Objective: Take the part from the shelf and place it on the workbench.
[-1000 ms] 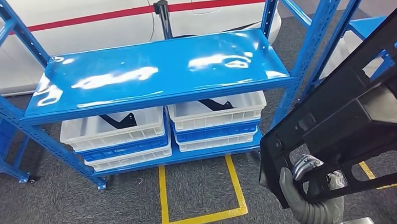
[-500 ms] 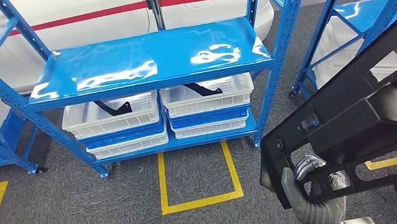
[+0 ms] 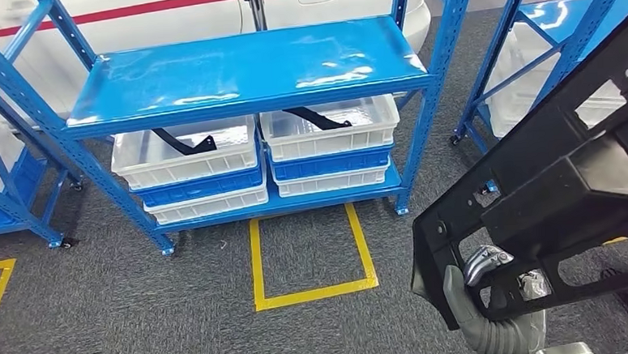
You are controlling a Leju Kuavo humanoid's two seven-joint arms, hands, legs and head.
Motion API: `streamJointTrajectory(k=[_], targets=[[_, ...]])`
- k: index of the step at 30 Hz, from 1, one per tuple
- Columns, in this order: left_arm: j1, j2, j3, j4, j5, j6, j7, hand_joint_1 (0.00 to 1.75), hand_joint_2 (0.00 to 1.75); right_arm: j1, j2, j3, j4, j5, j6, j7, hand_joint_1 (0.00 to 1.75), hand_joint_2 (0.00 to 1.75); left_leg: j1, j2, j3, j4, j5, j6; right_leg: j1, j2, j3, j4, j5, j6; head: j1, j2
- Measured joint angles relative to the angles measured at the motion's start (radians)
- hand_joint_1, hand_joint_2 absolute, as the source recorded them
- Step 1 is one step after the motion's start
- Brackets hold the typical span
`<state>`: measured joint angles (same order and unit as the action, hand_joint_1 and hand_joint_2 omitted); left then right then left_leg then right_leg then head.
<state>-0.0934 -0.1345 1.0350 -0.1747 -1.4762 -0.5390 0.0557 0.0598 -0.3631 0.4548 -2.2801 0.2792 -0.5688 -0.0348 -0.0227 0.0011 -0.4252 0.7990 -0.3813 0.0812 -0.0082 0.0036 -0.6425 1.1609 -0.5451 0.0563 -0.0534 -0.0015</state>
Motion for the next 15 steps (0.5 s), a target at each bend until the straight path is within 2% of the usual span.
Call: streamJointTrajectory(k=[1,2,3,4,5,6,7,8,10,11,12,13,14,15], targets=[[-0.001,0.0,0.001,0.0,0.0,0.0,0.0,0.0,1.75,0.0,0.0,0.0,0.0,-0.001,0.0,0.0,1.75,1.75,0.0,0.003,-0.017,0.007,0.01,-0.002,-0.002,0.0,0.001,0.049,0.008,0.005,0.0,0.0],[-0.002,0.0,0.002,0.0,0.0,0.0,-0.002,0.0,1.75,0.001,-0.001,0.0,0.0,-0.002,0.0,0.001,1.75,1.75,0.001,0.006,-0.037,0.016,0.019,-0.004,-0.006,0.0,0.018,0.065,0.041,0.01,0.0,0.0],[-0.003,0.0,0.003,0.0,0.0,0.0,-0.006,0.0,1.75,0.002,-0.001,0.0,0.0,-0.004,0.0,0.003,1.75,1.75,0.002,0.008,-0.056,0.026,0.025,-0.007,-0.01,-0.002,0.051,0.044,0.079,0.015,0.0,0.0],[-0.004,0.0,0.003,0.0,-0.001,0.0,-0.011,0.0,1.75,0.002,-0.002,0.0,0.0,-0.006,-0.001,0.009,1.75,1.75,0.002,0.009,-0.071,0.038,0.031,-0.012,-0.016,-0.011,0.103,-0.011,0.102,0.022,0.0,0.0],[-0.004,0.001,0.004,-0.001,-0.002,0.002,-0.017,0.0,1.75,0.002,-0.003,-0.001,0.0,-0.007,-0.002,0.018,1.75,1.75,0.002,0.011,-0.084,0.05,0.034,-0.017,-0.02,-0.025,0.17,-0.097,0.1,0.029,0.001,0.0],[-0.004,0.001,0.004,-0.002,-0.004,0.003,-0.023,0.0,1.75,0.002,-0.004,-0.001,0.0,-0.007,-0.004,0.027,1.75,1.75,0.001,0.011,-0.091,0.059,0.038,-0.022,-0.021,-0.036,0.232,-0.188,0.079,0.029,0.0,0.0],[-0.003,0.001,0.004,-0.002,-0.006,0.005,-0.026,0.0,1.75,0.002,-0.004,-0.001,0.0,-0.008,-0.007,0.035,1.75,1.75,0.0,0.012,-0.094,0.065,0.045,-0.026,-0.02,-0.045,0.277,-0.26,0.055,0.022,0.0,0.0],[-0.003,0.002,0.004,-0.003,-0.006,0.008,-0.029,0.0,1.75,0.001,-0.004,-0.002,0.0,-0.008,-0.01,0.04,1.75,1.75,0.002,0.014,-0.098,0.067,0.054,-0.027,-0.017,-0.045,0.299,-0.306,0.041,0.009,-0.001,0.0],[-0.001,0.002,0.004,-0.003,-0.007,0.016,-0.03,0.0,1.75,0.002,-0.005,-0.002,-0.001,-0.008,-0.017,0.046,1.75,1.75,0.008,0.017,-0.106,0.071,0.065,-0.03,-0.015,-0.036,0.292,-0.319,0.047,-0.02,-0.002,0.0],[-0.001,0.003,0.004,-0.003,-0.007,0.019,-0.031,0.0,1.75,0.003,-0.005,-0.003,-0.001,-0.007,-0.019,0.047,1.75,1.75,0.012,0.015,-0.117,0.091,0.049,-0.035,-0.015,-0.031,0.284,-0.317,0.055,-0.028,-0.002,0.0],[-0.001,0.003,0.004,-0.003,-0.007,0.021,-0.032,0.0,1.75,0.004,-0.006,-0.003,-0.001,-0.006,-0.021,0.049,1.75,1.75,0.013,0.011,-0.134,0.132,0.015,-0.042,-0.015,-0.026,0.276,-0.317,0.063,-0.034,-0.003,0.0],[-0.002,0.003,0.004,-0.003,-0.007,0.021,-0.034,0.0,1.75,0.004,-0.006,-0.004,-0.001,-0.003,-0.023,0.051,1.75,1.75,0.014,0.005,-0.157,0.197,-0.03,-0.048,-0.015,-0.02,0.266,-0.317,0.071,-0.038,-0.003,0.0],[-0.002,0.003,0.005,-0.003,-0.008,0.02,-0.036,0.0,1.75,0.005,-0.006,-0.005,-0.001,0.002,-0.025,0.053,1.75,1.75,0.015,0.002,-0.184,0.278,-0.077,-0.052,-0.014,-0.011,0.256,-0.316,0.079,-0.039,-0.003,0.0],[-0.003,0.004,0.005,-0.003,-0.009,0.014,-0.039,0.0,1.75,0.007,-0.006,-0.005,-0.001,0.01,-0.028,0.056,1.75,1.75,0.014,-0.002,-0.204,0.353,-0.11,-0.053,-0.013,-0.002,0.247,-0.316,0.086,-0.04,-0.003,0.0]])
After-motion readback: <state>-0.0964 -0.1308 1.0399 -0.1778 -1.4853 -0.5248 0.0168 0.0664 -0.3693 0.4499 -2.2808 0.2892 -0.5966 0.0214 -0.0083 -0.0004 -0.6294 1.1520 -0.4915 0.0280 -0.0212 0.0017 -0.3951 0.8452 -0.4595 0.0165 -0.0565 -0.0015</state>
